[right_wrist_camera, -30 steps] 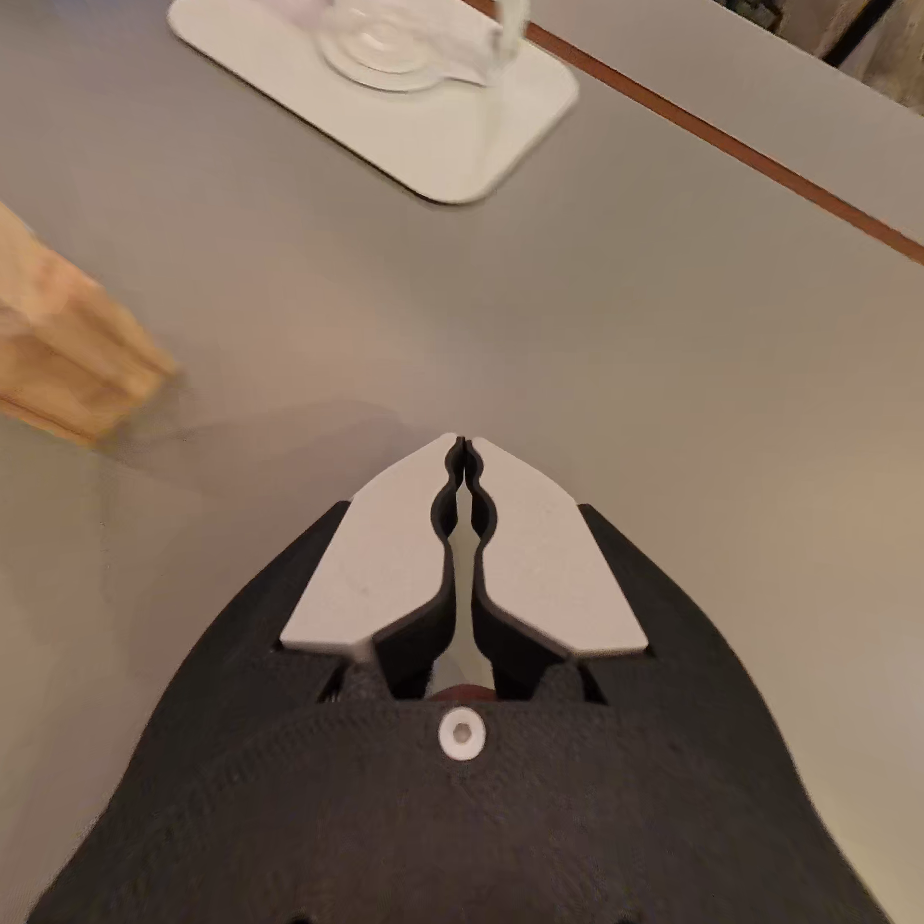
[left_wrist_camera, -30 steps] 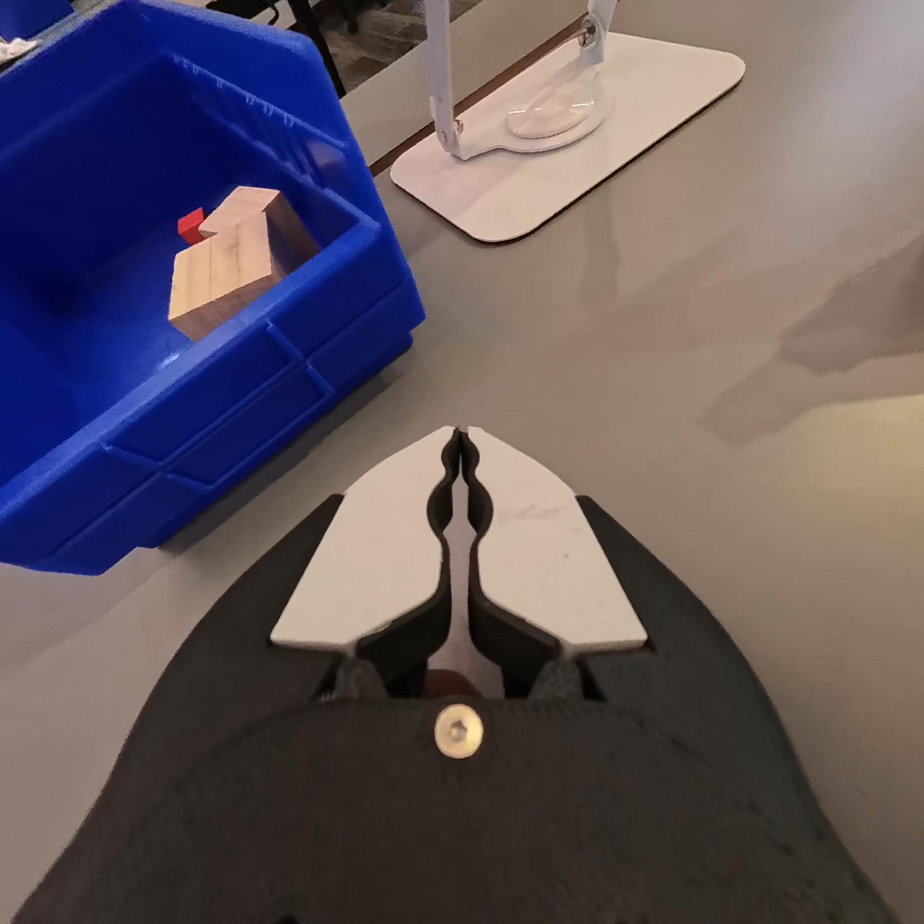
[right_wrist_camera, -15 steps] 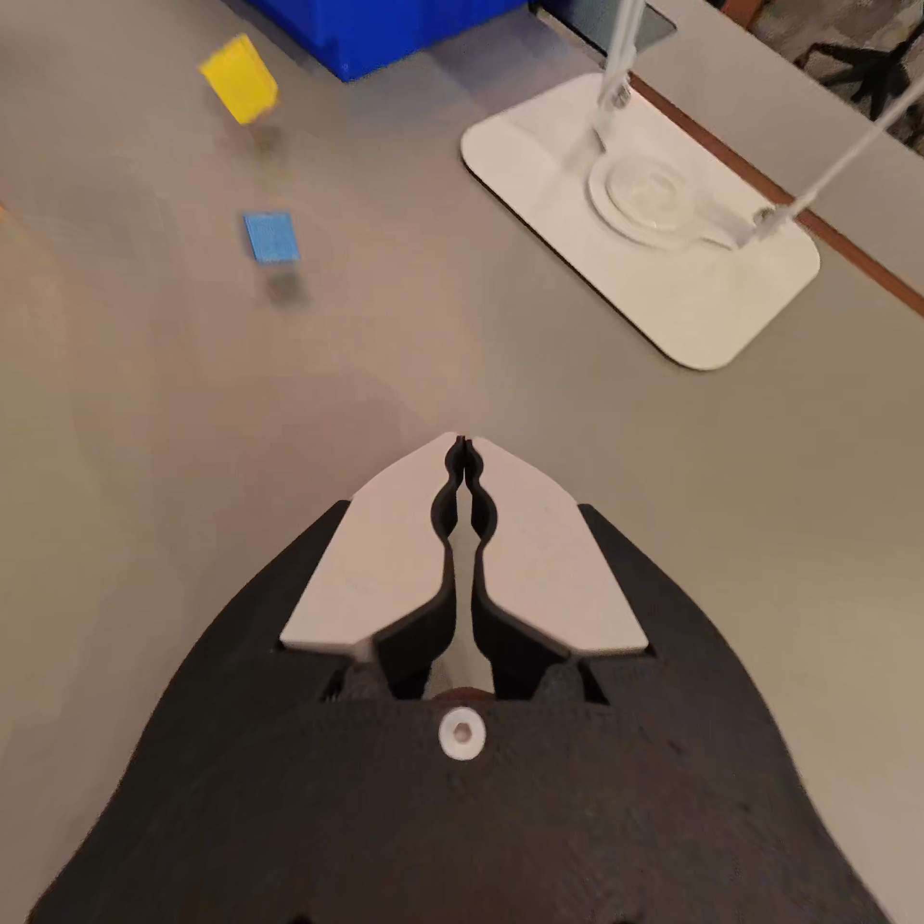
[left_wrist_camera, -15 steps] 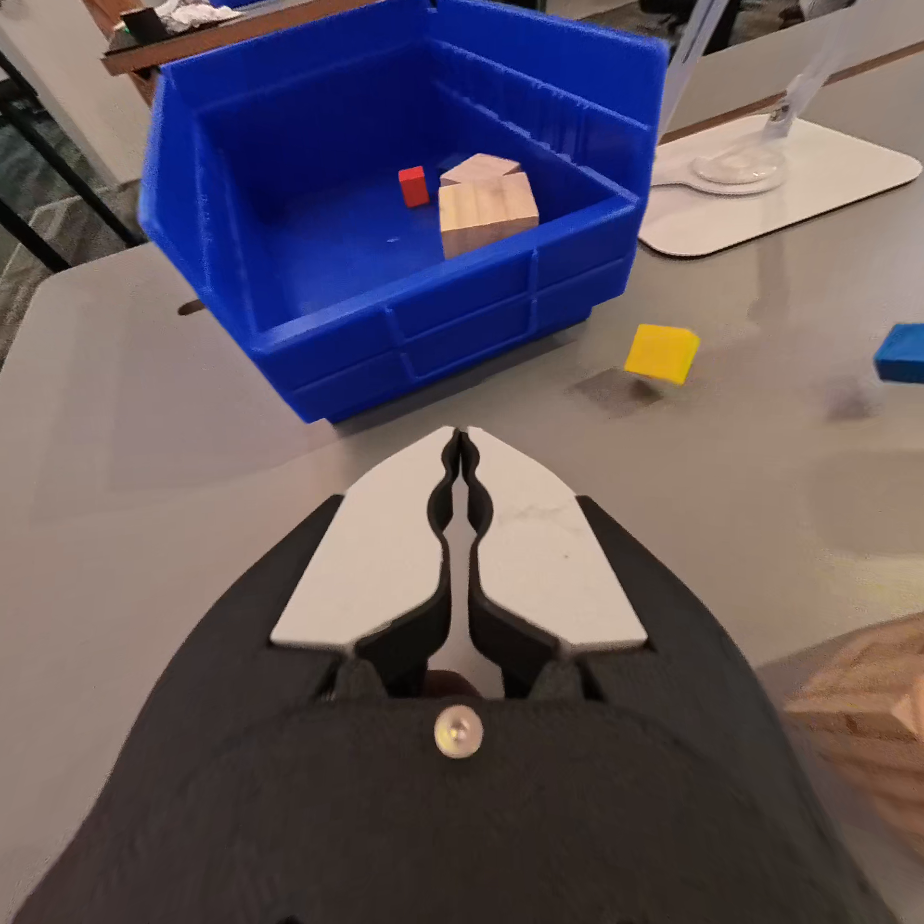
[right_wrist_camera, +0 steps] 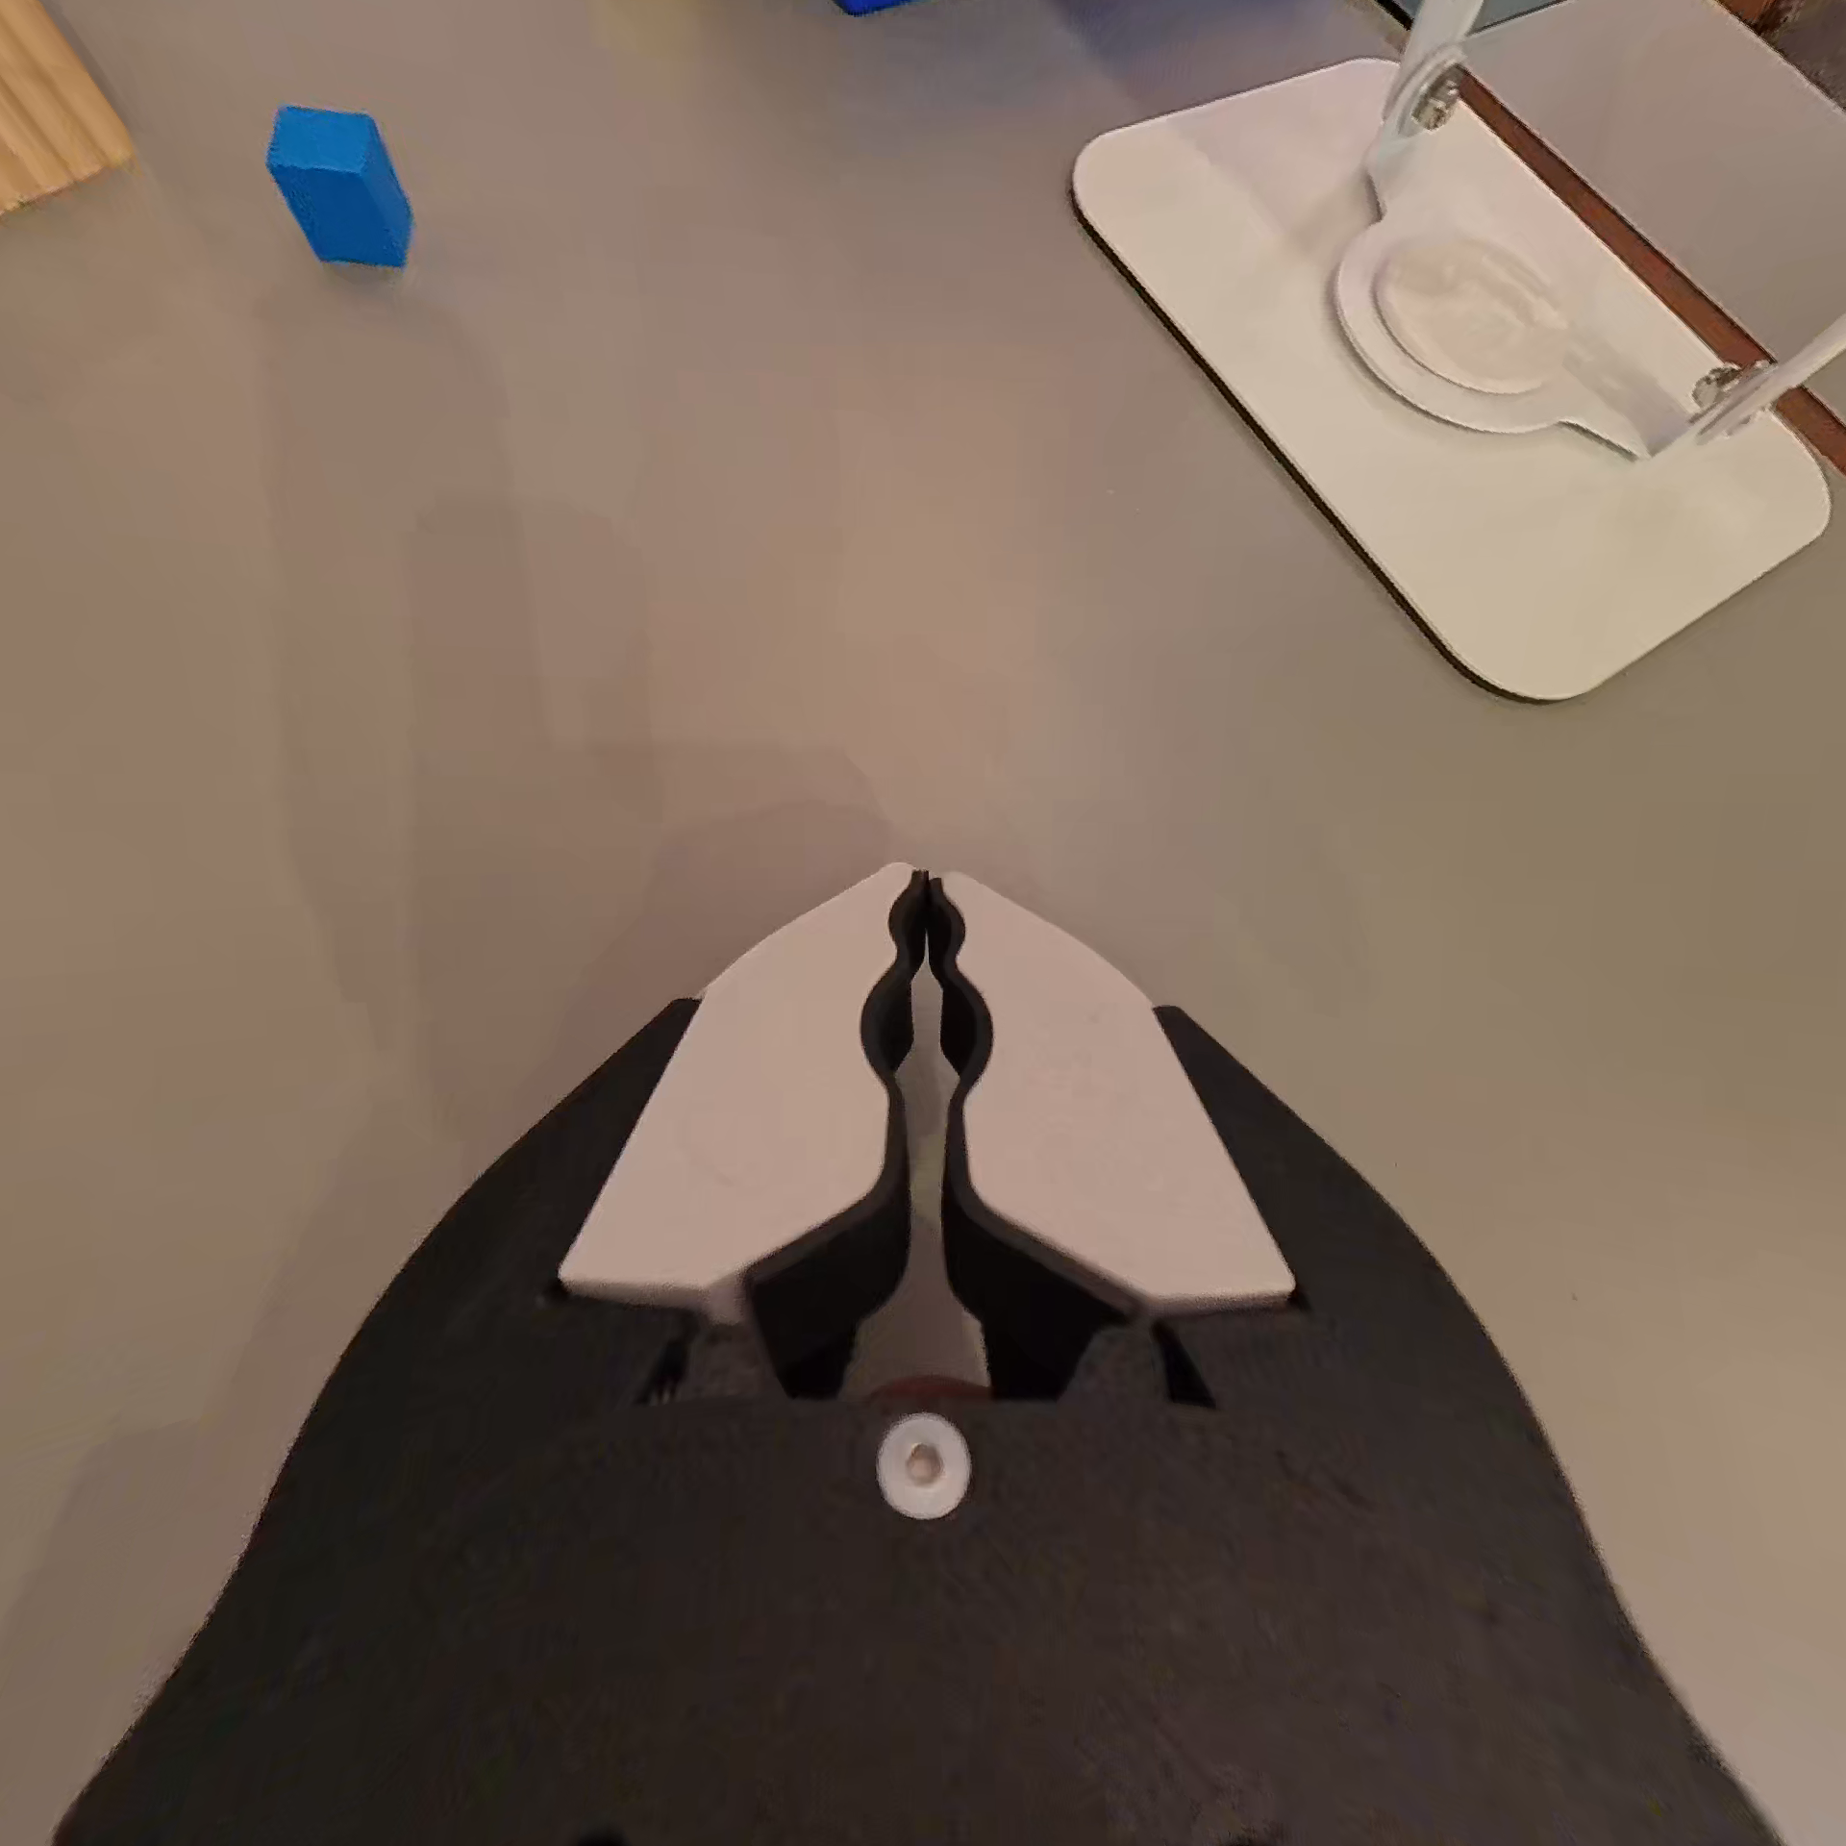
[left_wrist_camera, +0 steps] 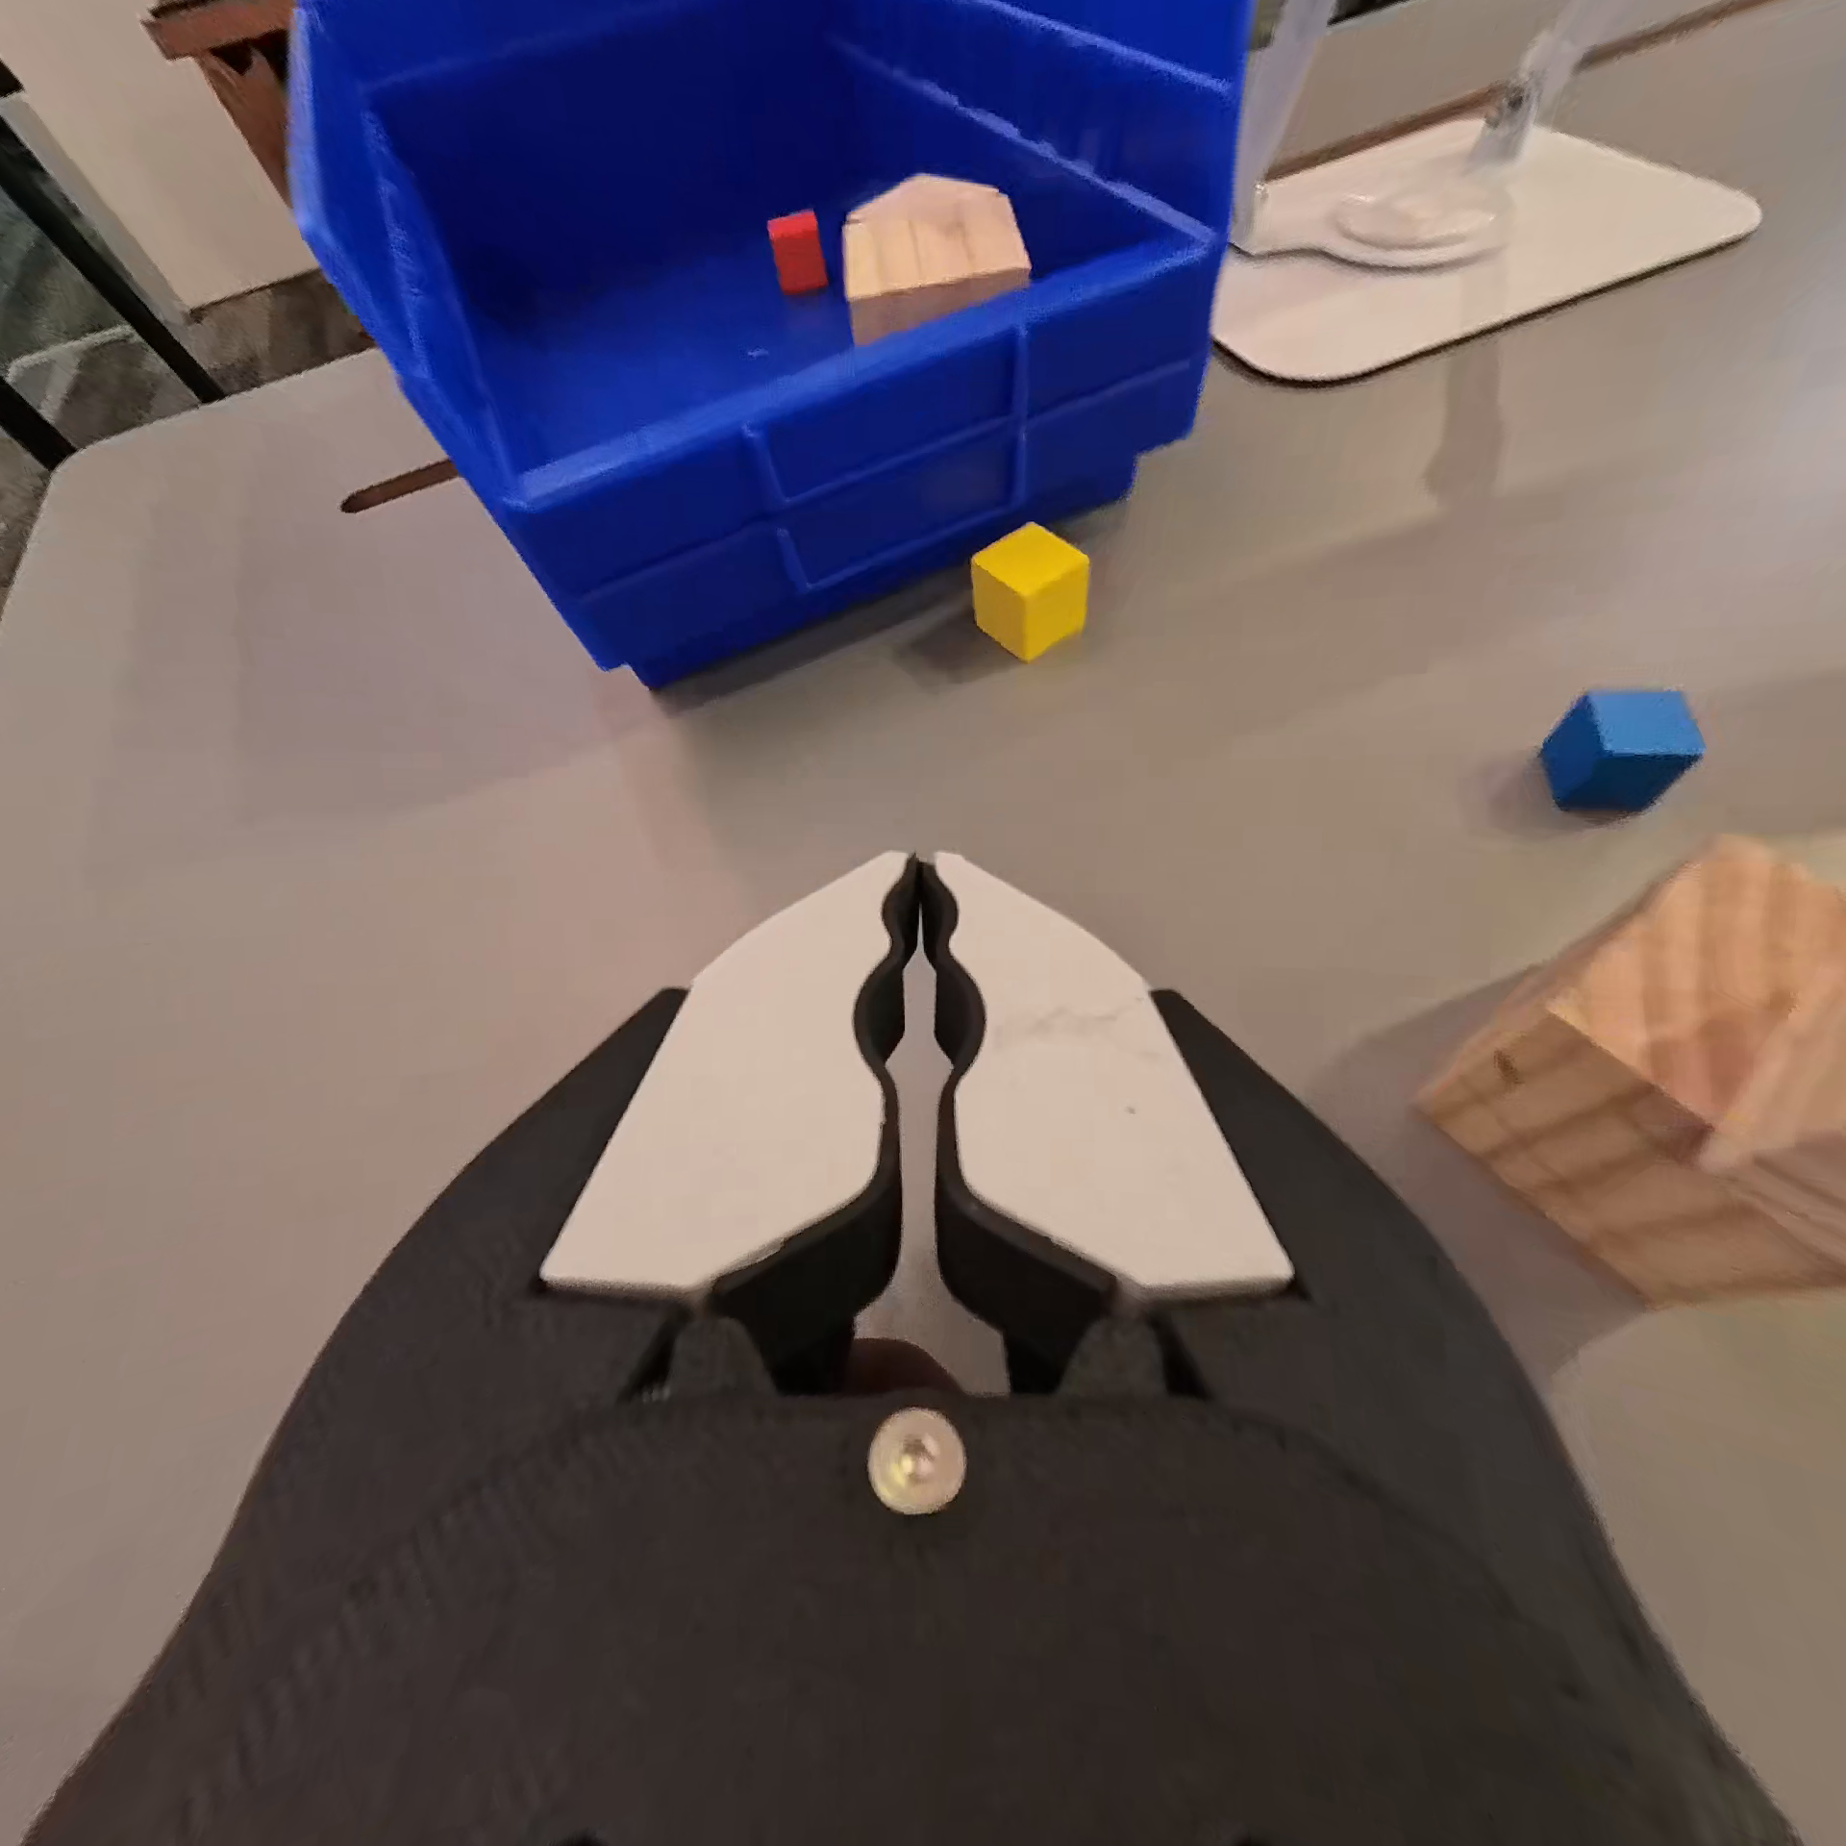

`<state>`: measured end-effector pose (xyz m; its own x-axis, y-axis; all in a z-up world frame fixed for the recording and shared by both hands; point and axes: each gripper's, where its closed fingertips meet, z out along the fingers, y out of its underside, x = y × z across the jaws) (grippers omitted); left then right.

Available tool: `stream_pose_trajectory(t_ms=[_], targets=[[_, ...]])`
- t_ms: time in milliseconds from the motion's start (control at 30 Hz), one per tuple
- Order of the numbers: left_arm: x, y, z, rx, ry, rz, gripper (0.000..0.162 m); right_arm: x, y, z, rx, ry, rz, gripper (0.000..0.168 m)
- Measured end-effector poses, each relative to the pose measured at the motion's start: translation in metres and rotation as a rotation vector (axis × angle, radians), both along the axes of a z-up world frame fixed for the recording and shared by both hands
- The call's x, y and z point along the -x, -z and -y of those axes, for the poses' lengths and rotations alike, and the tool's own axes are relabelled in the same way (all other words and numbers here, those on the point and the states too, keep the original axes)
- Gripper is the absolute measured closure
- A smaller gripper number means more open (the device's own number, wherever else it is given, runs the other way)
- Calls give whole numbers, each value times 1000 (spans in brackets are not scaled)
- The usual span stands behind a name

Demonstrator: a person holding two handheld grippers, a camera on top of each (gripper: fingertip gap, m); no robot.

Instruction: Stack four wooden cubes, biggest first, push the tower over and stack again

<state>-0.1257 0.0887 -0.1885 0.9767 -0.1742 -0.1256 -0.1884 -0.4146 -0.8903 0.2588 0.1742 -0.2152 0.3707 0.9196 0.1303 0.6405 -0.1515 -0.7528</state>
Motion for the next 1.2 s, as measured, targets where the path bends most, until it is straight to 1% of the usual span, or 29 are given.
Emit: stream_pose_trajectory(t_ms=[167,300,433,500,667,700,767,867,967,1067,1133,1167,1200], targets=[[-29,-6,19,4,71,16,162,-9,0,-7,26,19,-22,168],[-46,-14,28,-8,98,7,162,-10,2,-6,33,11,-23,168],[-70,-16,30,-1,116,19,162,-8,4,-4,34,-2,-15,168],[-85,-17,24,0,87,18,162,-7,4,-3,32,-5,-16,168],[-163,-36,12,-75,272,18,162,-8,3,-4,30,1,-21,168],[-165,-36,11,-81,277,9,162,-9,2,-4,30,2,-23,168],[-149,-31,12,-71,239,-20,162,-9,1,-4,28,2,-25,168],[-126,-37,20,-94,202,61,162,-8,2,-3,31,-7,-26,168],[-108,-33,28,-80,185,-1,162,-6,1,0,34,-27,-33,168],[-109,-28,38,-65,262,13,162,-2,-2,4,35,-50,-49,168],[-107,-19,43,-39,302,-35,162,-1,-2,6,35,-60,-50,168],[-108,-15,47,-27,344,-55,159,0,-2,7,36,-66,-49,168],[-112,-13,52,-26,398,-61,148,0,-1,8,38,-72,-48,168]])
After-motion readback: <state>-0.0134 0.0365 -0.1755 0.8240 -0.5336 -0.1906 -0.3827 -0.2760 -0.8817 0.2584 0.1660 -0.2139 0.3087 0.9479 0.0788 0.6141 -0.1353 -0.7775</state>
